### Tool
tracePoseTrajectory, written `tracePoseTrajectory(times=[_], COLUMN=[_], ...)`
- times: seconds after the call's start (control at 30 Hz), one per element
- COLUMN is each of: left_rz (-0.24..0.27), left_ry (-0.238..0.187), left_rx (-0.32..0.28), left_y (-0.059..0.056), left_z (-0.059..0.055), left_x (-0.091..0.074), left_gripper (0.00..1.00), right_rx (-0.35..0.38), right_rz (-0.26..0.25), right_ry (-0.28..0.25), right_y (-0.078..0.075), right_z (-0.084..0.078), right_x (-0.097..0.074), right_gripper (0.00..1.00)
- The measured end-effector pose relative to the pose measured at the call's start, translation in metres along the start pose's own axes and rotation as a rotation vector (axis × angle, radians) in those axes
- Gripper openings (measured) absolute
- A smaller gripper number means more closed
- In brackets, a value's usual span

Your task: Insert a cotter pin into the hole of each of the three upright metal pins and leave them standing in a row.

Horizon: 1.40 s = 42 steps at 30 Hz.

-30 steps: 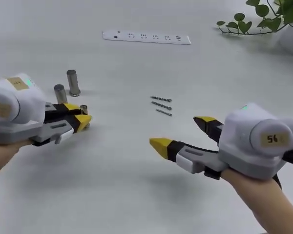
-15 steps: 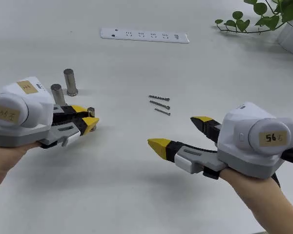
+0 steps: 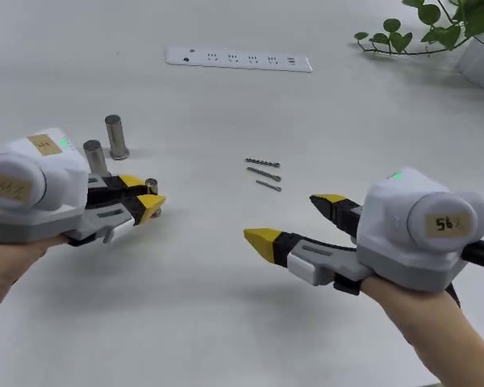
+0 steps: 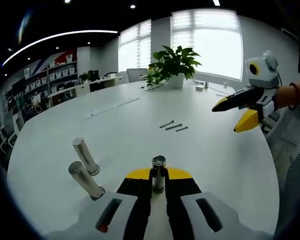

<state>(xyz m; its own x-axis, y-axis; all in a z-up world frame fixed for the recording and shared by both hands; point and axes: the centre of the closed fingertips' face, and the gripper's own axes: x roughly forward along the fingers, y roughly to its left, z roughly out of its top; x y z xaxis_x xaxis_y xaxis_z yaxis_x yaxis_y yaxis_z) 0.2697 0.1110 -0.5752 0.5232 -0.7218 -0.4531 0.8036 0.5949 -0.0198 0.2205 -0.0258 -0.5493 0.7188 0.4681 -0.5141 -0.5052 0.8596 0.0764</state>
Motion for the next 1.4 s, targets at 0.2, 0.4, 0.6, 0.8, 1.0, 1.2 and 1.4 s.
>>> tracePoseTrajectory(times=[0.2,0.4,0.6,0.8,1.0,1.2,1.4], left_rz=[-0.009,0.002,0.044,0.070,0.096,0.131,0.155], left_ry=[0.008,0.020,-0.009,-0.018,-0.006,-0.011,-0.009], left_rx=[0.008,-0.005,-0.047,-0.091,-0.153,-0.194,-0.213], left_y=[-0.003,-0.003,0.000,-0.003,-0.002,0.001,0.002], left_z=[-0.001,-0.003,0.003,0.002,-0.001,0.000,-0.001], left_x=[0.000,-0.004,-0.013,-0.022,-0.030,-0.041,-0.048], left_gripper=[0.12,0.21,0.34,0.44,0.50,0.60,0.70], right_rx=[-0.004,-0.027,-0.062,-0.101,-0.149,-0.190,-0.227], right_rz=[0.015,0.039,0.059,0.091,0.105,0.121,0.132], right_ry=[0.034,0.078,0.144,0.217,0.293,0.353,0.392], right_y=[-0.001,-0.005,-0.012,-0.020,-0.028,-0.033,-0.037], right_z=[-0.002,-0.002,0.000,0.002,0.003,0.003,0.003], right_x=[0.003,0.005,0.013,0.025,0.034,0.044,0.053], right_gripper=[0.60,0.54,0.50,0.46,0.42,0.36,0.32])
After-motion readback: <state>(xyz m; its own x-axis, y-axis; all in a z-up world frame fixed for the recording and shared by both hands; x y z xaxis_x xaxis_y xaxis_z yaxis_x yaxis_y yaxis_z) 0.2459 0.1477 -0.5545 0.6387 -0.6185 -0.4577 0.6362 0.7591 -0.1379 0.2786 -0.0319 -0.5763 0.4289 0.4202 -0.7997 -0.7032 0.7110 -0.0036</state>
